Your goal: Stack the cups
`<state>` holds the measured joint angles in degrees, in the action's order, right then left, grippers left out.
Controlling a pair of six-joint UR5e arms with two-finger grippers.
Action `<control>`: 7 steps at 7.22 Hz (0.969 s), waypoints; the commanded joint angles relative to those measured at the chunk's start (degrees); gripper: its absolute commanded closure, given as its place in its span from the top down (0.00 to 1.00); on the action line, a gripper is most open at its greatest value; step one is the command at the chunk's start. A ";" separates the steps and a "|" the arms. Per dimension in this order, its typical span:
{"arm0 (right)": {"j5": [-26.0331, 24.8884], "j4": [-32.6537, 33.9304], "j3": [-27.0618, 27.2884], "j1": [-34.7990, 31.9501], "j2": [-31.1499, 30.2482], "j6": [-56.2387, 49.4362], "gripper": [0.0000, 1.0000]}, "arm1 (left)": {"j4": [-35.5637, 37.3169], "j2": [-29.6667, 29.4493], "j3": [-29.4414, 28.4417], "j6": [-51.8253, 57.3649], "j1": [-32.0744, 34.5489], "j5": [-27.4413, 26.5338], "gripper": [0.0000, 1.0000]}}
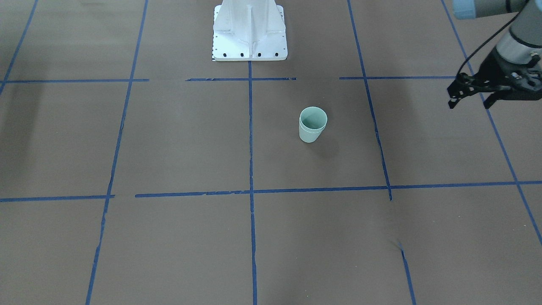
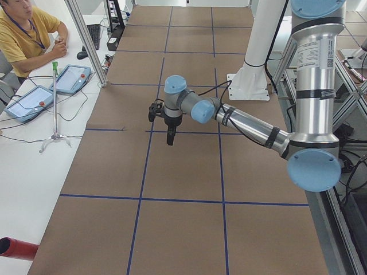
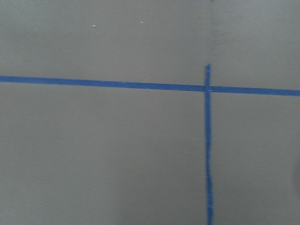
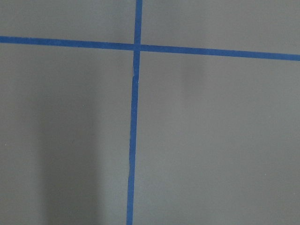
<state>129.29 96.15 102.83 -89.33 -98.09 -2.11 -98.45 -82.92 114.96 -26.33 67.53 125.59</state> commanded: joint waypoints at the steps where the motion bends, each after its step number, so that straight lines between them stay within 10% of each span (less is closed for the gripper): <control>1: 0.00 0.00 0.00 0.03 0.00 0.00 1.00 | -4.37 7.67 -5.08 18.01 11.26 2.46 1.00; 7: 0.00 0.00 0.00 -0.05 -0.09 0.00 1.00 | -4.03 9.98 -12.27 25.28 17.73 6.95 1.00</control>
<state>129.29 96.15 102.83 -89.37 -98.10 -2.11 -102.06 -72.55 105.55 -1.00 85.25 132.80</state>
